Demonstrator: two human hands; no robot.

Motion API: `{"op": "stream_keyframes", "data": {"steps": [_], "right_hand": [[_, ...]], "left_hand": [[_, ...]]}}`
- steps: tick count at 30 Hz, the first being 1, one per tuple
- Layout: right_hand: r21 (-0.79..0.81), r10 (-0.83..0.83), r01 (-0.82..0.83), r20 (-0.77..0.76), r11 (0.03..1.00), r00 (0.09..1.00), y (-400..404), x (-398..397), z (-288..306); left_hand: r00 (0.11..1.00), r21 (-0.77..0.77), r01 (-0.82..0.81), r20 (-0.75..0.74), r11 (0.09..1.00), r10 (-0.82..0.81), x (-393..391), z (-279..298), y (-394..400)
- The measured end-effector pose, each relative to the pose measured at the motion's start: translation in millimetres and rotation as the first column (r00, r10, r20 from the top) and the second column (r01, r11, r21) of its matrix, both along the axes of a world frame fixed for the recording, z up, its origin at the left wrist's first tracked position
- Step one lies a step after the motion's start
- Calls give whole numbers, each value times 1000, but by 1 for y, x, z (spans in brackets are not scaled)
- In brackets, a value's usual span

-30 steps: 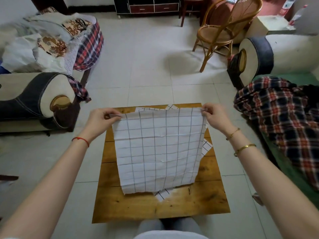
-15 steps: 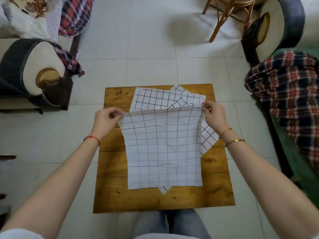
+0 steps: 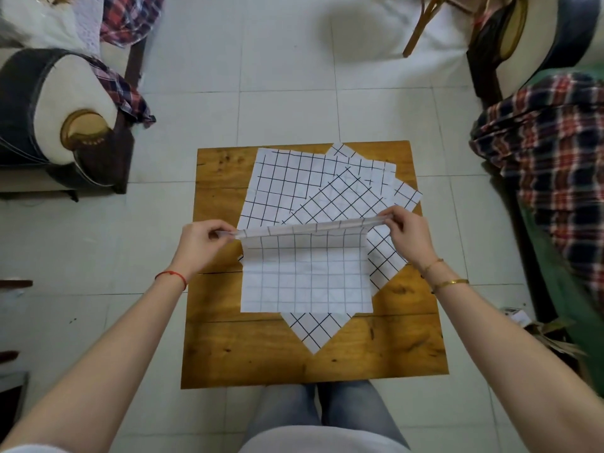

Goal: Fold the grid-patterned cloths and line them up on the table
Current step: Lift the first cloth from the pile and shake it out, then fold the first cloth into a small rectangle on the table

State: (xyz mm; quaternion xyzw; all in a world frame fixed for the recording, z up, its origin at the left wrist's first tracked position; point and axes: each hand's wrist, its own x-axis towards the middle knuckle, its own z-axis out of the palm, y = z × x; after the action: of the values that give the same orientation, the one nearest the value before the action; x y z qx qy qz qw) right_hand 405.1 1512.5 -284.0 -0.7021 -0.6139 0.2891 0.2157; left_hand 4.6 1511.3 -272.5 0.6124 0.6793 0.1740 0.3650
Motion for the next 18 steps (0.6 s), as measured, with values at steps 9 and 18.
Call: {"op": "stream_keyframes", "data": {"steps": [9, 18], "right_hand": [[-215, 94, -89, 14, 973, 995, -72, 5, -54], [-325, 155, -135, 34, 936, 987, -115, -6, -108]], "left_hand": [[999, -190, 34, -36, 981, -41, -5, -61, -58], [991, -192, 54, -113, 980, -77, 5, -123, -100]]}}
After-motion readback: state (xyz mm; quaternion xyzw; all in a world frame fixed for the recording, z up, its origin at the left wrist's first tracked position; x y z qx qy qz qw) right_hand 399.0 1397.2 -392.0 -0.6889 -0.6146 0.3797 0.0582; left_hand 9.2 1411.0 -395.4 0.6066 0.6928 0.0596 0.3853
